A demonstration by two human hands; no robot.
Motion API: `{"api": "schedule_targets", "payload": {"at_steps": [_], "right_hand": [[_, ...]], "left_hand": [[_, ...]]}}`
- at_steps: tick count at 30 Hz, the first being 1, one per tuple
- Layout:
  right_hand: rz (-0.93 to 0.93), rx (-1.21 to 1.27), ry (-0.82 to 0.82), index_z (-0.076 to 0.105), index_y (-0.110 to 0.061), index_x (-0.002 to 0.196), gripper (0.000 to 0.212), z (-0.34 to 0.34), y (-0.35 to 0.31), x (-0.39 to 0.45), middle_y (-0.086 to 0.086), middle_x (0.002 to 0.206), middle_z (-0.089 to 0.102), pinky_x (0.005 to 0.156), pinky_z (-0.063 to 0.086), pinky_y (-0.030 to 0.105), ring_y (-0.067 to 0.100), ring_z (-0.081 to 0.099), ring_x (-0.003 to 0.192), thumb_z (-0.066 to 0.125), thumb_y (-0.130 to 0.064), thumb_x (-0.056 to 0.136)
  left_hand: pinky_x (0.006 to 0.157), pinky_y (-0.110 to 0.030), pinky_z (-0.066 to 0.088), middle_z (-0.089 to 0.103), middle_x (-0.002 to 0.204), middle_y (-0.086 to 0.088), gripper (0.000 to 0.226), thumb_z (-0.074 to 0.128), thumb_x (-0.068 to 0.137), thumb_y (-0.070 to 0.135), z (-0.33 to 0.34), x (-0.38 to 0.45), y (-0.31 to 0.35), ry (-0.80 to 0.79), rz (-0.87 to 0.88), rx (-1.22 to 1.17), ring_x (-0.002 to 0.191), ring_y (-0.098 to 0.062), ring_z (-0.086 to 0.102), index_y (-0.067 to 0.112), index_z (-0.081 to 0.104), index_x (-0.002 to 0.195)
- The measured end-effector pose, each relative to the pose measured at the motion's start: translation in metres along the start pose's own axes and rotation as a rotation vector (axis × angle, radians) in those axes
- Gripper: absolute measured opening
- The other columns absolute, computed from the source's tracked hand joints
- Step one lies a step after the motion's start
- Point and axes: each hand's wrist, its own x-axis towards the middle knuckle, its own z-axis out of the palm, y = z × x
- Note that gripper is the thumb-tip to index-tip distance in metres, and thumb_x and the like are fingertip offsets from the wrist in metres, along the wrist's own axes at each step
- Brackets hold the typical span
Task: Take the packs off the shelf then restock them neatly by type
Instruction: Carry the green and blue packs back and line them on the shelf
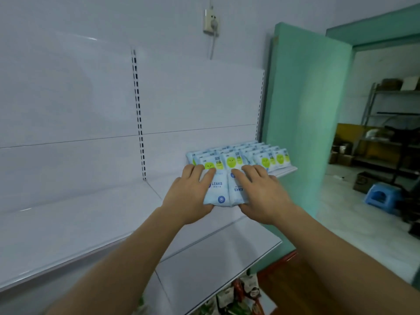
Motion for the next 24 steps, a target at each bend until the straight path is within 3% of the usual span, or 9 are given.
{"api": "schedule_targets", "payload": {"at_steps": [3, 7, 12, 17, 21, 24], "right_hand": [[0.014, -0.006, -0.020, 0.029, -0.021, 0.151, 0.085, 0.021, 0.028, 0.034, 0.008, 0.145, 0.038, 0.094, 0.048, 0.052, 0.032, 0.034, 0.133, 0.068, -0.040, 0.078], [0.020, 0.020, -0.064, 0.021, -0.023, 0.154, 0.088, 0.051, 0.059, 0.071, 0.006, 0.151, 0.029, 0.105, 0.041, 0.050, 0.030, 0.025, 0.140, 0.065, -0.037, 0.079], [-0.021, 0.067, -0.125, 0.019, -0.024, 0.154, 0.088, 0.091, 0.086, 0.108, 0.006, 0.152, 0.025, 0.109, 0.037, 0.049, 0.029, 0.019, 0.144, 0.064, -0.034, 0.078], [-0.108, 0.102, -0.097, 0.024, -0.022, 0.151, 0.087, 0.135, 0.112, 0.149, 0.006, 0.149, 0.029, 0.102, 0.042, 0.048, 0.030, 0.025, 0.141, 0.064, -0.035, 0.076], [-0.208, 0.149, -0.069, 0.027, -0.020, 0.151, 0.086, 0.169, 0.135, 0.182, 0.008, 0.147, 0.033, 0.098, 0.045, 0.048, 0.031, 0.029, 0.139, 0.064, -0.034, 0.075], [-0.288, 0.160, -0.075, 0.023, -0.021, 0.154, 0.087, 0.188, 0.155, 0.205, 0.007, 0.151, 0.029, 0.103, 0.041, 0.047, 0.030, 0.026, 0.142, 0.064, -0.035, 0.079]], "left_hand": [[0.061, -0.045, 0.058, 0.058, 0.115, -0.016, 0.077, 0.055, 0.072, 0.052, 0.033, 0.043, -0.013, 0.059, 0.039, -0.017, 0.107, -0.037, 0.052, 0.006, 0.054, 0.135], [0.062, -0.043, 0.058, 0.058, 0.115, -0.014, 0.084, 0.077, 0.063, 0.046, 0.074, 0.086, -0.027, 0.025, 0.020, -0.022, 0.108, -0.037, 0.054, 0.009, 0.054, 0.134], [0.084, -0.043, 0.056, 0.044, 0.135, -0.007, 0.089, 0.068, 0.076, 0.055, 0.114, 0.117, -0.034, -0.106, -0.058, 0.011, 0.128, -0.031, 0.037, 0.018, 0.035, 0.149], [0.071, -0.043, 0.057, 0.049, 0.126, -0.009, 0.087, 0.070, 0.073, 0.056, 0.145, 0.144, -0.045, -0.151, -0.139, 0.110, 0.120, -0.031, 0.044, 0.016, 0.040, 0.144], [0.078, -0.042, 0.054, 0.041, 0.133, -0.007, 0.089, 0.067, 0.077, 0.057, 0.169, 0.163, -0.045, -0.182, -0.240, 0.163, 0.127, -0.030, 0.036, 0.019, 0.031, 0.149], [0.065, -0.044, 0.055, 0.049, 0.124, -0.010, 0.091, 0.074, 0.069, 0.056, 0.183, 0.175, -0.041, -0.169, -0.287, 0.210, 0.116, -0.034, 0.046, 0.017, 0.035, 0.141]]}}
